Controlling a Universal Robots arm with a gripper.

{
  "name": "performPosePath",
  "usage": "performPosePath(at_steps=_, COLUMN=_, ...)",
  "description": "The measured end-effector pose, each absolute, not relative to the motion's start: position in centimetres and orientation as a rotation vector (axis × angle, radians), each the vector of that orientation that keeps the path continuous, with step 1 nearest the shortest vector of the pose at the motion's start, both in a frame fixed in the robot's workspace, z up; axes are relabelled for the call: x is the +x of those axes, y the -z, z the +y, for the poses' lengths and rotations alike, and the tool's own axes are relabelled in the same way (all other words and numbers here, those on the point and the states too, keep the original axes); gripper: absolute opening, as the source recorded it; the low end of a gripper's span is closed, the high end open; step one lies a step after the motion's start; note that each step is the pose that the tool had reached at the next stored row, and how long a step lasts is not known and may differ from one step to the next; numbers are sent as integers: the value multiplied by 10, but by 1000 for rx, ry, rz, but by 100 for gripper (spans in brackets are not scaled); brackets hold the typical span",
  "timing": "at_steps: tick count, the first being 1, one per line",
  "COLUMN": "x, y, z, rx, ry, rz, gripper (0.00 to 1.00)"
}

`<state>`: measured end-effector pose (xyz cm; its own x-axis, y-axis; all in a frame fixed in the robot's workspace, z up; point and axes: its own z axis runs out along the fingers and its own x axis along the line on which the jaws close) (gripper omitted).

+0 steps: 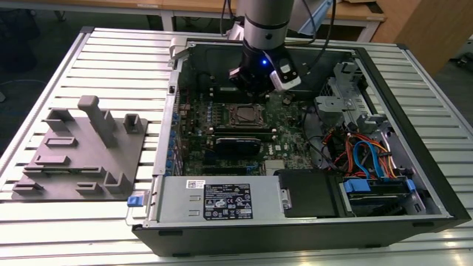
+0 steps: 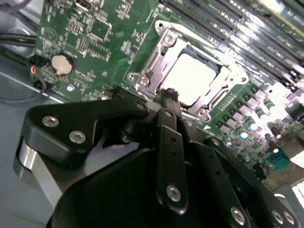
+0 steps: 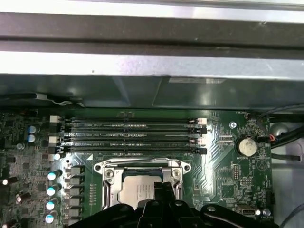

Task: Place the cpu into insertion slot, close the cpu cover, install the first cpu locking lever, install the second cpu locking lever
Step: 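Install the second cpu locking lever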

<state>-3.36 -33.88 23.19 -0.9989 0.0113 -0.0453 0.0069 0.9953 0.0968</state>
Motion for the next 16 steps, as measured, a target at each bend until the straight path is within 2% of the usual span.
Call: performPosePath(at_steps=16, x=-34, y=-231, z=-346, rx=14, ry=-114, rz=3105, gripper=10)
